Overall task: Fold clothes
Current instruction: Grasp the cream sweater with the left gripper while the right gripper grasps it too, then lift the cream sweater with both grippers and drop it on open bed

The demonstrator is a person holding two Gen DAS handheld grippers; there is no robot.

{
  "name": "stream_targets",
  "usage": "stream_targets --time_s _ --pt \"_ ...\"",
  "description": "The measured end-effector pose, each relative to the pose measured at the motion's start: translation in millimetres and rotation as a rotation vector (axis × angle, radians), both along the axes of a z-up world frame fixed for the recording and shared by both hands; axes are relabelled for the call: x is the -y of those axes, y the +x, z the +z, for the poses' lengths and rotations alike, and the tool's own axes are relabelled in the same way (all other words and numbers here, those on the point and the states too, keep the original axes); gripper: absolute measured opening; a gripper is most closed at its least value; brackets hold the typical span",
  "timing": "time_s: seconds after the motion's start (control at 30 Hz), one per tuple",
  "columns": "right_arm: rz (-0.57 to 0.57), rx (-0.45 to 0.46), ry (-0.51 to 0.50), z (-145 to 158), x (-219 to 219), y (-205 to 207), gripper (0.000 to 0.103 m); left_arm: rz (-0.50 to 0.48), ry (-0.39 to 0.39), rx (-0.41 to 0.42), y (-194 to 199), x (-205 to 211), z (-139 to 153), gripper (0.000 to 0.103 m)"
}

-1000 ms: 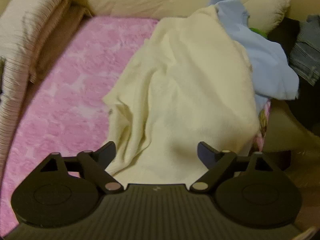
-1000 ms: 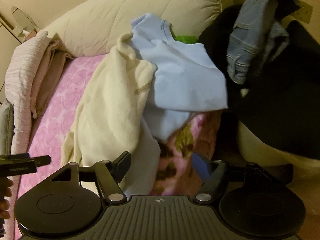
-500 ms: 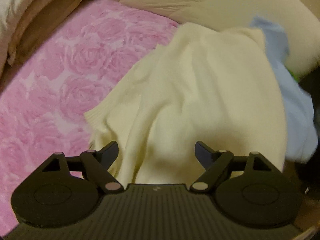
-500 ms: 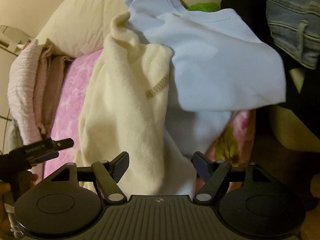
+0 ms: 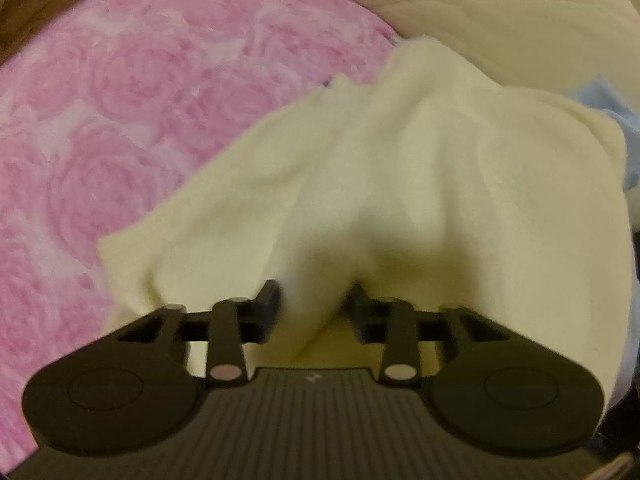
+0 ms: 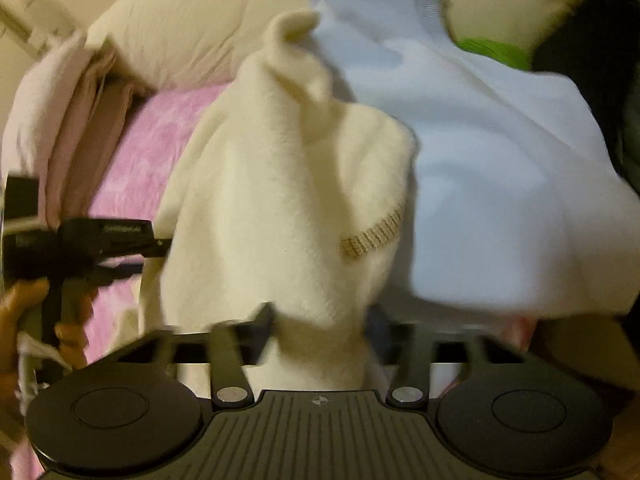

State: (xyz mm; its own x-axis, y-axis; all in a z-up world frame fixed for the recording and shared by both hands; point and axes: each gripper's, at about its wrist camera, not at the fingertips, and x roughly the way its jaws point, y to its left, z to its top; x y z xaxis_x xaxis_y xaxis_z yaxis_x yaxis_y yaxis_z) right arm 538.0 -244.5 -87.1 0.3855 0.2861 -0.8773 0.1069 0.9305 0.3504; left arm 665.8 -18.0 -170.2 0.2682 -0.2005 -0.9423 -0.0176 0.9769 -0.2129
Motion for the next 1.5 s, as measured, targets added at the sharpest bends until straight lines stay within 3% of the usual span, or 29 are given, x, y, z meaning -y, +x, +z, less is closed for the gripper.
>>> stream_targets --time_s 0.03,0.1,0.3,0.5,0.77,1.03,1.1,1.17,1.2,1.23,1.27,1.33,1.43,1.5 --pt "0.011 0.017 -0.001 6 -2 -1 0.020 -0.019 0.016 0.026 -3 3 2 0.021" --pt "0.032 0.050 -0.003 17 -7 -4 0.017 -0.054 0.043 0.075 -12 5 10 0.014" --pt "0.096 0.153 -0.007 50 -21 -12 0.015 0.008 0.013 0.226 -45 -27 57 0.011" --pt "0.252 0.333 0.091 120 -69 -58 0.014 0.113 0.048 0.405 -122 -86 134 0.011" --pt "0.477 0.555 0.250 211 -140 -129 0.014 0.347 0.117 0.572 -296 -185 239 0.011" --pt "0.736 0.617 0.418 272 -257 -224 0.014 0.606 0.268 0.679 -502 -275 324 0.011" --pt "0.806 0.595 0.465 278 -293 -246 0.015 0.686 0.320 0.567 -535 -291 310 0.011" --pt "0.913 0.465 0.436 267 -340 -263 0.020 0.764 0.370 0.454 -569 -306 296 0.013" --pt "0.965 0.399 0.420 262 -364 -271 0.038 0.802 0.395 0.396 -585 -314 289 0.019" --pt "1.015 0.333 0.398 256 -387 -280 0.063 0.839 0.419 0.338 -602 -322 282 0.030" --pt "1.055 0.276 0.332 240 -405 -288 0.070 0.876 0.444 0.279 -619 -329 275 0.035" --pt "1.129 0.165 0.201 209 -440 -306 0.074 0.948 0.491 0.160 -652 -345 261 0.038" --pt "1.182 0.066 0.098 167 -440 -325 0.074 1.051 0.560 -0.022 -702 -368 240 0.038" --pt "1.217 0.006 0.057 139 -427 -331 0.074 1.086 0.493 -0.098 -735 -357 218 0.038"
